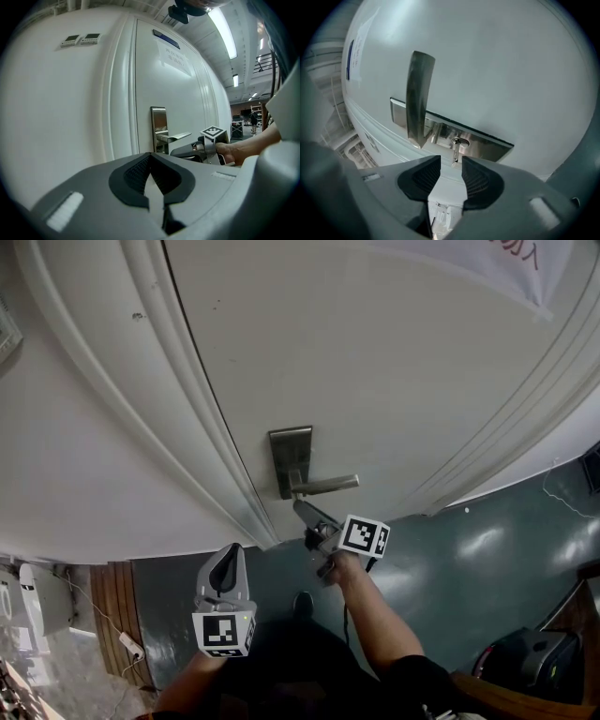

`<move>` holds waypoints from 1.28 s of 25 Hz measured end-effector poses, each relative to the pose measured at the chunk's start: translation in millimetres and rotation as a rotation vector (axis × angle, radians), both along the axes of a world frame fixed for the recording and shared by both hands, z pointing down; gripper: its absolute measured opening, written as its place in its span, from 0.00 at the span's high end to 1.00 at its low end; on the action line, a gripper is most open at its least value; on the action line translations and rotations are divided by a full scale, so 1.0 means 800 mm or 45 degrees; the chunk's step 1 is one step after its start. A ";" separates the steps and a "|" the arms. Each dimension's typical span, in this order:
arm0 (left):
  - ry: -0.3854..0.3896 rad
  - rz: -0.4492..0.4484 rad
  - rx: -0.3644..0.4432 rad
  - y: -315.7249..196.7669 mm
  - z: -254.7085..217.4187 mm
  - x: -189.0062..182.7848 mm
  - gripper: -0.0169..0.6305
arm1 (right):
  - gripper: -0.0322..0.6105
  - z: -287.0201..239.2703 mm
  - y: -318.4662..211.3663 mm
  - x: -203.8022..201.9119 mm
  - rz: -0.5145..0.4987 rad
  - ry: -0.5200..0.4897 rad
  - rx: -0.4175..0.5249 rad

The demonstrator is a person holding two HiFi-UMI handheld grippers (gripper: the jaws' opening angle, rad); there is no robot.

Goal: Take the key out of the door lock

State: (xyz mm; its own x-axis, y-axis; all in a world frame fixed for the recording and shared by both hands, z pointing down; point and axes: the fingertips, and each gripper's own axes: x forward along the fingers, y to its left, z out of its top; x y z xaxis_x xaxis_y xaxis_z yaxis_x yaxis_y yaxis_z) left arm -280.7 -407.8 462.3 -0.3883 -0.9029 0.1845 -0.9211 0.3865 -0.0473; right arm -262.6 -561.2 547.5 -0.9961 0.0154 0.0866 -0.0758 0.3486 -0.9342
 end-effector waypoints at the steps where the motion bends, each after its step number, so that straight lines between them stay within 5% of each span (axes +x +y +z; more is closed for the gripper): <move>1: 0.000 -0.004 -0.002 0.000 0.001 0.000 0.95 | 0.76 0.001 -0.001 -0.003 -0.009 -0.005 -0.016; 7: 0.000 -0.017 -0.017 0.002 0.003 -0.003 0.95 | 0.78 0.011 -0.010 -0.016 0.003 -0.012 -0.098; 12: 0.006 -0.024 -0.017 0.002 0.004 -0.007 0.95 | 0.89 0.009 -0.011 -0.022 -0.006 -0.028 -0.113; 32: 0.055 0.017 -0.016 0.004 0.009 -0.022 0.95 | 0.92 0.011 -0.012 -0.017 0.055 -0.066 -0.190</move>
State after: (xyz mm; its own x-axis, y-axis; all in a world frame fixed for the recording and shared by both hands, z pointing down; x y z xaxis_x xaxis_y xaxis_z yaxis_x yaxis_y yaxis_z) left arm -298.7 -404.8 469.7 -0.3678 -0.9054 0.2123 -0.9274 0.3738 -0.0124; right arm -276.4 -570.9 556.2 -0.9992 -0.0187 0.0347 -0.0378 0.2035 -0.9783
